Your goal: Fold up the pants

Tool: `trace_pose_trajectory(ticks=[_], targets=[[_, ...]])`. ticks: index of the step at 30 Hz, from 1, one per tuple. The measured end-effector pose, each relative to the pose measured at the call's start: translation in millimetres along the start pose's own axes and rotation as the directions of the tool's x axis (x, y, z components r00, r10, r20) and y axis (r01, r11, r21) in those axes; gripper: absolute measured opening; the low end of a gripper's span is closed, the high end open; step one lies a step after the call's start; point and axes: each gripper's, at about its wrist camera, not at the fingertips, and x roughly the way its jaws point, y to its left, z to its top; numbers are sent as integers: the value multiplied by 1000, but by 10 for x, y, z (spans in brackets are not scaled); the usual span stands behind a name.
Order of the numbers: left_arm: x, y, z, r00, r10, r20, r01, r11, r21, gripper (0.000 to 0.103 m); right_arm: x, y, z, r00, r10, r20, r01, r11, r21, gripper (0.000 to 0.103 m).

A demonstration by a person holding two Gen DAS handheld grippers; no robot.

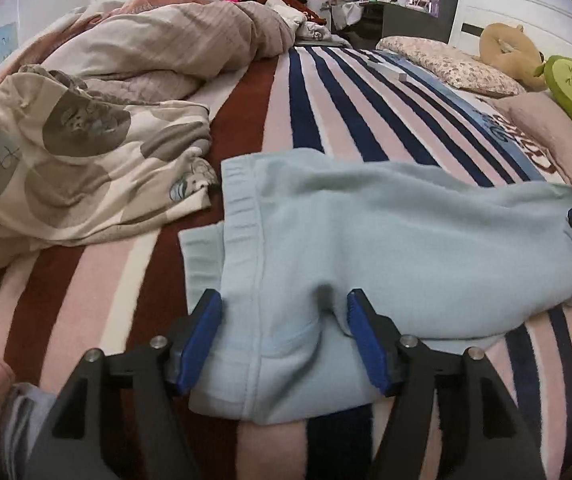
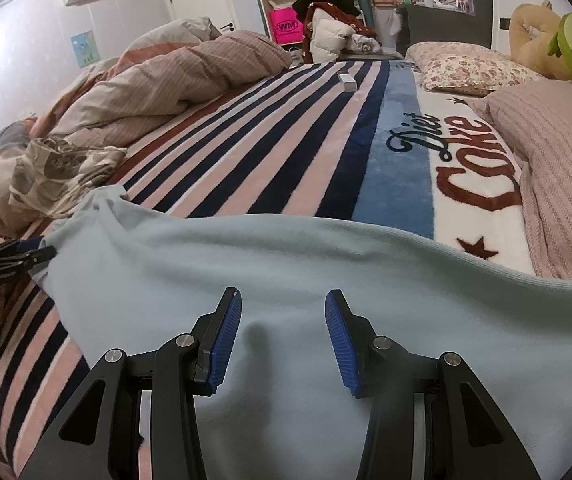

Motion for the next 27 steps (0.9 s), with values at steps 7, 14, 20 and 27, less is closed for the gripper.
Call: trace_pose_trajectory(ticks=[7, 14, 20, 27], targets=[[-202, -120, -135, 1000, 7, 12, -8, 999, 45, 4, 6, 4, -4, 1000, 7, -1, -7, 1000, 6, 39], [-359, -82, -235, 999, 38, 26, -39, 998, 50, 6, 6, 2, -5, 1000, 11, 0, -11, 1000, 8, 39], [-352, -123, -255, 998, 52, 29, -55, 994, 90, 43, 5, 22, -16, 1000, 12, -3, -12, 1000, 8, 39], [-163, -74, -153, 998, 58, 9, -58, 995, 82, 39, 11, 27, -20, 1000, 16, -7, -16, 1000, 9, 39]])
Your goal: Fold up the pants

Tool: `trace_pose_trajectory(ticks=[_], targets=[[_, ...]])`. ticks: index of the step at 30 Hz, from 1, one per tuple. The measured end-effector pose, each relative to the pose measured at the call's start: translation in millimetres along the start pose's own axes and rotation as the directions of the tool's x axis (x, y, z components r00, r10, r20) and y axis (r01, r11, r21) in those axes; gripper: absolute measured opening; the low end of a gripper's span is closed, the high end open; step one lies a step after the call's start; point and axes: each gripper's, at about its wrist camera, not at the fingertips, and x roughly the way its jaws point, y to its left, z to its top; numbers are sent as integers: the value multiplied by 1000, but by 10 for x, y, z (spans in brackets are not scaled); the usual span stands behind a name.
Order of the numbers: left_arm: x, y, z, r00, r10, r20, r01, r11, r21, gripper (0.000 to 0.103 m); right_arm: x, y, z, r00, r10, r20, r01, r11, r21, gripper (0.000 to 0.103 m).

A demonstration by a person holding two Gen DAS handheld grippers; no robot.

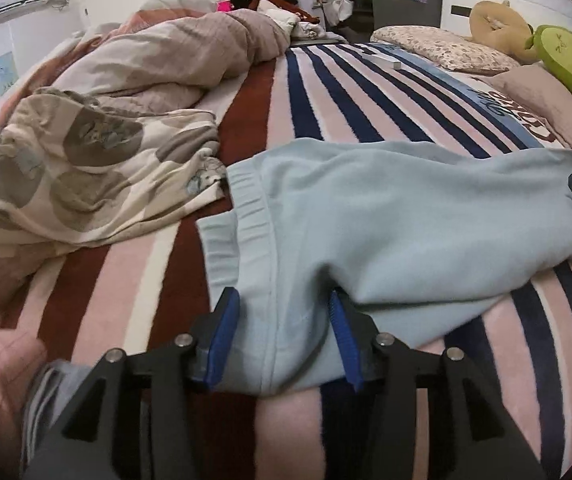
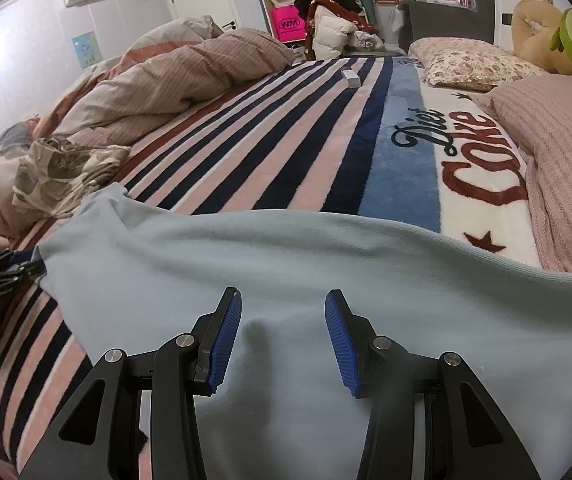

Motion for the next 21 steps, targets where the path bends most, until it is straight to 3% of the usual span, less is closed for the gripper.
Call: trace_pose_trajectory(ticks=[1, 2, 3, 8, 18, 21], targets=[[33, -4, 10, 1000, 0, -7, 0, 1000, -1, 33, 2, 3, -2, 1000, 1, -1, -1, 1000, 0, 39], [51, -1, 11, 1000, -6, -12, 6, 1000, -6, 16, 6, 1, 1, 1000, 1, -2, -1, 1000, 0, 39], [42, -1, 10, 1000, -23, -12, 23, 1000, -12, 10, 5, 1, 1, 1000, 1, -1, -1, 1000, 0, 39], [-255, -90, -81, 998, 38, 42, -38, 999, 14, 7, 6, -4, -3, 1000, 6, 4, -6, 1000, 5, 39], [-504, -181, -467, 999, 32, -41, -32, 999, 3, 5, -87, -32, 25, 1000, 23, 18, -23, 1000, 14, 39], [-492, -189, -571, 997, 2, -83, -3, 1000, -16, 5, -82, -37, 24, 1000, 25, 16, -25, 1000, 17, 39]])
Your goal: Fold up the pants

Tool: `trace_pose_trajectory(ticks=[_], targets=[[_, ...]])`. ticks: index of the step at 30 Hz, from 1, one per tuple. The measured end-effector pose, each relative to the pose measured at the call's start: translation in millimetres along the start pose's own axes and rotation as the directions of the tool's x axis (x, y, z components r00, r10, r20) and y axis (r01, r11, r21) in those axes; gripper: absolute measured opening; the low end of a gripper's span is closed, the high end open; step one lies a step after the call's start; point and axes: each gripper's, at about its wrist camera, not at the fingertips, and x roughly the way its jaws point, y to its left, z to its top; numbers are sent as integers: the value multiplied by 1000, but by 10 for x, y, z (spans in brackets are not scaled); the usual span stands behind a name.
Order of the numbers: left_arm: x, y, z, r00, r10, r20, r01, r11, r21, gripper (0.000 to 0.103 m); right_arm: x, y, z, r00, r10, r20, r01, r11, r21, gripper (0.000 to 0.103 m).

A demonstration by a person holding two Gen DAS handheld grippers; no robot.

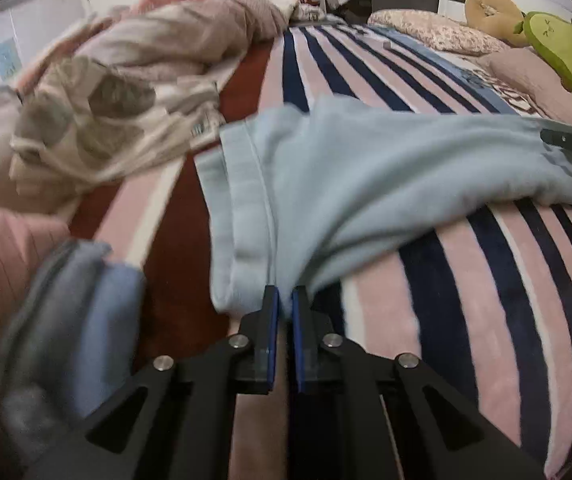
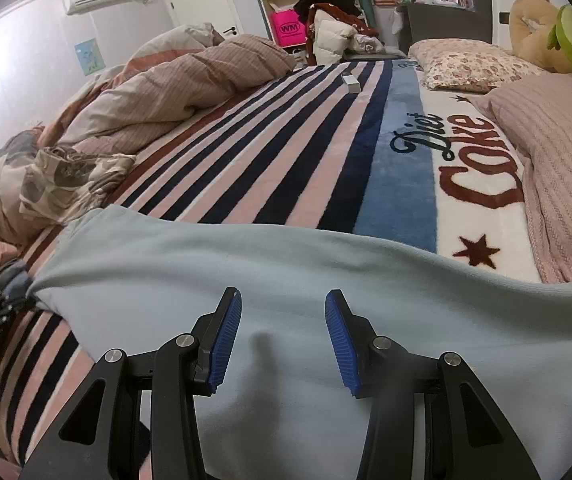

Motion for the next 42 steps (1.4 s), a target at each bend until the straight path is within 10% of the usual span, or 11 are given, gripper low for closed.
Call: trace_pose_trajectory(ticks=[4, 6, 10, 23, 33, 39, 42], targets=[[-82, -33, 0, 999, -10, 40, 10, 1000, 5, 17, -16, 4, 6, 1000, -3, 1, 3, 1000, 0, 39], [-161, -32, 52, 995, -50, 82, 52, 998, -21, 41, -46, -15, 18, 1000, -12, 6, 12, 1000, 1, 39], [-261, -94, 231, 987, -66, 148, 70, 997, -17, 45, -289, -69, -16, 997, -69, 28, 69, 998, 3, 56], [-173, -490, 607, 956, -198, 218, 201, 980, 9, 51, -1819, -615, -555, 905, -426, 0, 424, 900, 101, 55], [-219, -689, 709, 946, -236, 224, 233, 972, 40, 55, -2743, -1181, -480, 632, -774, 40, 771, 633, 66, 64], [-175, -792, 762, 947, -244, 210, 239, 970, 52, 55, -2694, -1535, -420, 682, -731, -33, 731, 682, -10, 73], [-155, -818, 769, 950, -234, 204, 226, 972, 63, 55, -2609, -1576, -438, 712, -699, -65, 699, 714, -30, 52]])
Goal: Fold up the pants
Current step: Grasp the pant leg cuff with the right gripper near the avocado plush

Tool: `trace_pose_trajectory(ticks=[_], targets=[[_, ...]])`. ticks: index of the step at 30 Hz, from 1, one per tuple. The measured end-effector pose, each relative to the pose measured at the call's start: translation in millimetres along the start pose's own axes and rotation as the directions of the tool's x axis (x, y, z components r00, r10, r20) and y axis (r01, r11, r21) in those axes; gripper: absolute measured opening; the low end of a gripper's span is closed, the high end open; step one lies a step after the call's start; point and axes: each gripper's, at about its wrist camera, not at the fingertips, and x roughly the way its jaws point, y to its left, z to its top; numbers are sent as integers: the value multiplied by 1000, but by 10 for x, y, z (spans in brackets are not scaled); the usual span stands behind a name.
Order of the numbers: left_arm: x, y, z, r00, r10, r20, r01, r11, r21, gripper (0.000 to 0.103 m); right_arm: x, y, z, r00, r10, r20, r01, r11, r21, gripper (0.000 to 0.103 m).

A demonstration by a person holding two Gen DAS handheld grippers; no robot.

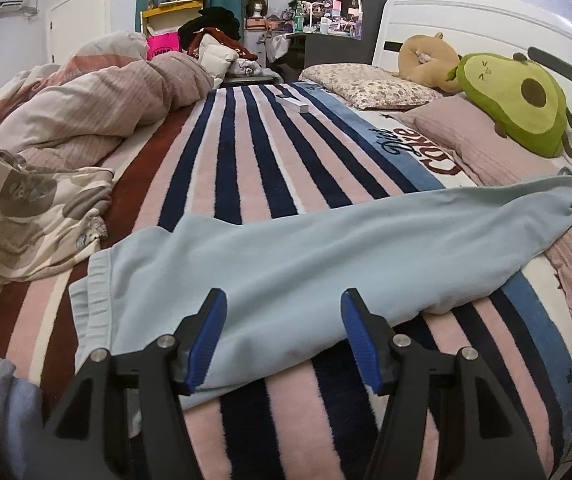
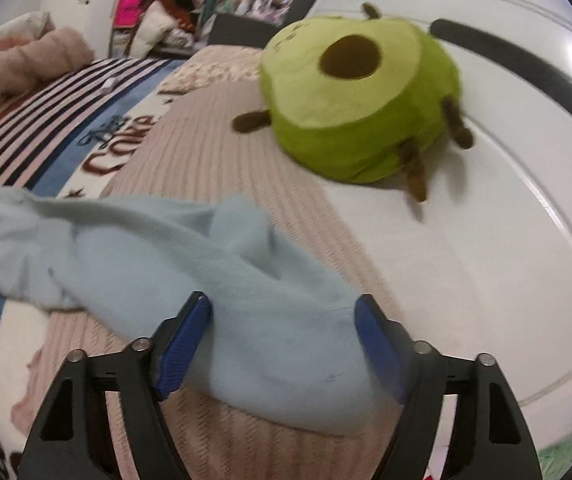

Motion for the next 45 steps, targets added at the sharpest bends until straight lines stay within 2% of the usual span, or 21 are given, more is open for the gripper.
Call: trace_pose_trajectory(ticks=[1, 2, 3, 4, 7, 9, 10, 11, 13, 16, 17, 19, 22, 24, 26, 28, 34, 36, 37, 42, 45], targets=[[9, 5, -1, 1000, 5, -2, -5, 1000, -1, 55, -37, 28, -22, 1000, 19, 2, -19, 1000, 6, 32], [13, 15, -1, 1000, 8, -3, -8, 1000, -5, 55, -82, 81, -48, 1000, 18, 7, -18, 1000, 0, 21], [14, 27, -3, 1000, 9, -2, -9, 1000, -10, 55, -138, 159, -67, 1000, -3, 21, 4, 1000, -25, 16], [14, 39, -3, 1000, 9, -2, -9, 1000, -18, 55, -172, 243, -77, 999, -31, 39, 33, 998, -57, 3], [-1, 61, -11, 1000, 3, -1, -3, 1000, -27, 55, -246, 354, -51, 995, -69, 75, 75, 993, -86, 2], [3, 65, -10, 1000, 2, -3, -2, 1000, -26, 55, -260, 345, 13, 995, -45, 91, 55, 993, -102, 3], [-2, 74, -10, 1000, 1, -4, -1, 1000, -26, 55, -244, 336, 44, 995, -37, 94, 47, 993, -108, 11], [-3, 73, -10, 1000, 1, -2, -1, 1000, -27, 55, -196, 324, 96, 996, -23, 86, 33, 993, -114, 38], [-8, 76, -9, 1000, -6, 1, 6, 1000, -29, 55, -74, 320, 180, 998, -25, 62, 33, 990, -135, 65], [2, 90, -7, 1000, -6, 3, 6, 1000, -29, 55, 141, 338, 226, 1000, -24, -1, 23, 986, -163, 63], [3, 95, -10, 1000, -6, 2, 6, 1000, -29, 55, 181, 346, 221, 1000, -9, -21, 6, 987, -160, 52], [7, 98, -11, 1000, -5, 0, 5, 1000, -28, 55, 178, 367, 194, 999, 26, -40, -31, 989, -143, 38], [4, 115, -16, 1000, 4, 1, -4, 1000, -30, 55, 40, 509, 101, 999, -32, -15, 29, 985, -170, 28], [-9, 128, -21, 1000, 2, 5, -2, 999, -37, 55, -14, 584, 40, 997, -74, -9, 71, 980, -185, 27], [-23, 141, -27, 1000, 1, 7, 0, 999, -42, 55, -58, 637, -24, 996, -91, -10, 88, 979, -181, 21], [-33, 143, -32, 1000, -1, 5, 1, 999, -39, 55, -111, 671, -95, 994, -111, -3, 109, 978, -176, 21], [-57, 144, -31, 1000, -7, 12, 8, 999, -38, 55, -195, 722, -193, 992, -127, 12, 127, 976, -175, 15], [-61, 150, -25, 1000, -9, 16, 10, 999, -40, 55, -219, 743, -209, 990, -141, 17, 141, 974, -175, 6], [-61, 156, -21, 1000, -11, 18, 11, 999, -41, 55, -224, 744, -209, 986, -163, 26, 165, 970, -180, 5], [-55, 169, -19, 1000, -11, 18, 12, 999, -44, 55, -202, 585, -5, 971, -226, 83, 236, 961, -142, 4], [-26, 200, -19, 1000, -1, 9, 1, 999, -54, 55, -123, 513, 193, 953, -278, 124, 294, 945, -145, 5]])
